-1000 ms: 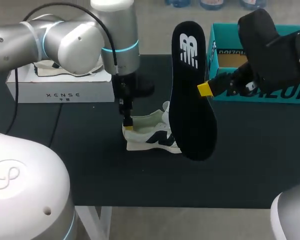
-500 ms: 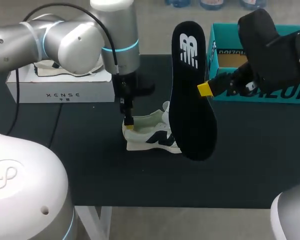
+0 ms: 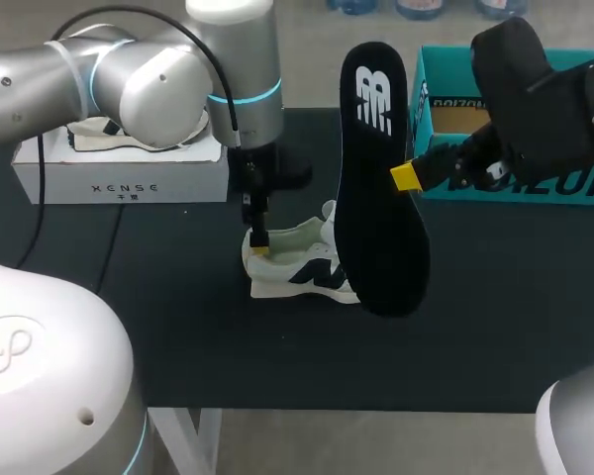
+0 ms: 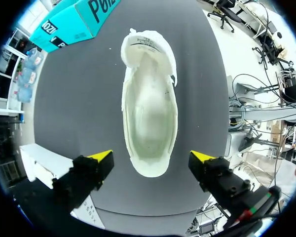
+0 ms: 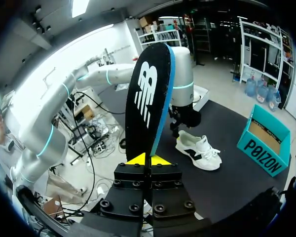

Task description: Take the shoe out of the shoebox, open the shoe tongue, remove and reinsert the insole, then place the shoe into the shoebox

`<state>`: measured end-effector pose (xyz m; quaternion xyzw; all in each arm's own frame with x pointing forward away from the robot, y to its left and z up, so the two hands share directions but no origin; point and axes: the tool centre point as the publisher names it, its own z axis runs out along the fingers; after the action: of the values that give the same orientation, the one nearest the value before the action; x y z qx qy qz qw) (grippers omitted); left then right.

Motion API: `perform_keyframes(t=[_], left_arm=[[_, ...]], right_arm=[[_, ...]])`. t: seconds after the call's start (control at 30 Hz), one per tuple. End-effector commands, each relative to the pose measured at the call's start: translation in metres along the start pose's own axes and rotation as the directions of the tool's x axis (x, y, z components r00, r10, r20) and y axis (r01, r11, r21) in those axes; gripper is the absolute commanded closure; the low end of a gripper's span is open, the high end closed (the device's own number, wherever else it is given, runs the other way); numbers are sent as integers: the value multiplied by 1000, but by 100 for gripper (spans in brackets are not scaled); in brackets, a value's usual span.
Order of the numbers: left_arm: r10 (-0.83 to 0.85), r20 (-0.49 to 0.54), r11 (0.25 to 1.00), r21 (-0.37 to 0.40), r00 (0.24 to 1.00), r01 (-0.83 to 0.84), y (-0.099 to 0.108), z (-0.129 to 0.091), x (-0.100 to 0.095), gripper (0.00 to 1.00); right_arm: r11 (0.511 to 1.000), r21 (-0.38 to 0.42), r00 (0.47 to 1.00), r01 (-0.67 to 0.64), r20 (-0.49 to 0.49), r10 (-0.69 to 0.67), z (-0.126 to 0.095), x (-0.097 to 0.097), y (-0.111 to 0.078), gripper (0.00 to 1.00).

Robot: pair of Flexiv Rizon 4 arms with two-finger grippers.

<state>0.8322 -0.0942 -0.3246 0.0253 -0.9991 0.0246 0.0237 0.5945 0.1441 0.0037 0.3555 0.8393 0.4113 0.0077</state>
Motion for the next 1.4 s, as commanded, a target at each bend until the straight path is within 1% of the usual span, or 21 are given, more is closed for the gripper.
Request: perform_keyframes(t=[0.03,0.17,0.27,0.4,0.47,0.73,0.87,0.9,0.93,1.0,1.07,1.13,1.17,1.2,1.27,1.33,1.4], left_arm=[[4,1,1000,2,1000,-4,-1,3,-1,0],[3,4,1000,3,1000,-3,-2,5,-4,0],[-4,7,1000,23,1000,4,-7,9,-13,0],[-3,11,999,49,1000,3,-20,15,-26,0],[-2,8,997,81,1000,1,-28,19,-34,0],[60,3,995,83,998,-60,-61,26,-55,0],[70,-8,994,85,998,-69,-72,32,-66,0],[71,-11,994,86,997,-70,-75,32,-67,9],[73,-12,994,87,997,-72,-77,33,-67,12],[75,-15,993,88,997,-74,-81,34,-66,10],[78,-18,993,91,997,-76,-84,36,-64,14],[79,-25,992,98,997,-76,-86,40,-62,21],[79,-28,992,102,996,-76,-87,41,-61,27],[80,-30,992,103,996,-77,-89,43,-60,35],[81,-38,991,109,996,-76,-90,45,-58,42],[80,-49,991,112,996,-74,-91,50,-58,55],[78,-57,991,117,995,-71,-91,52,-58,64]], right_arm=[[1000,8,1000,-1,0,1,2,0,5,100],[1000,8,1000,-1,0,1,2,0,5,100],[1000,8,1000,-1,0,1,2,0,5,100],[1000,8,1000,-1,0,1,2,0,5,100],[1000,8,1000,-1,0,1,2,0,5,100],[1000,8,1000,-1,0,1,2,0,5,100],[1000,8,1000,-1,0,1,2,0,5,100],[1000,8,1000,-1,0,1,2,0,5,100],[1000,8,1000,-1,0,1,2,0,5,100],[1000,8,1000,-1,0,1,2,0,5,100],[1000,8,1000,-1,0,1,2,0,5,100],[1000,8,1000,-1,0,1,2,0,5,100],[1000,8,1000,-1,0,1,2,0,5,100],[1000,8,1000,-1,0,1,2,0,5,100],[1000,8,1000,-1,0,1,2,0,5,100],[1000,8,1000,-1,0,1,2,0,5,100],[1000,8,1000,-1,0,1,2,0,5,100]])
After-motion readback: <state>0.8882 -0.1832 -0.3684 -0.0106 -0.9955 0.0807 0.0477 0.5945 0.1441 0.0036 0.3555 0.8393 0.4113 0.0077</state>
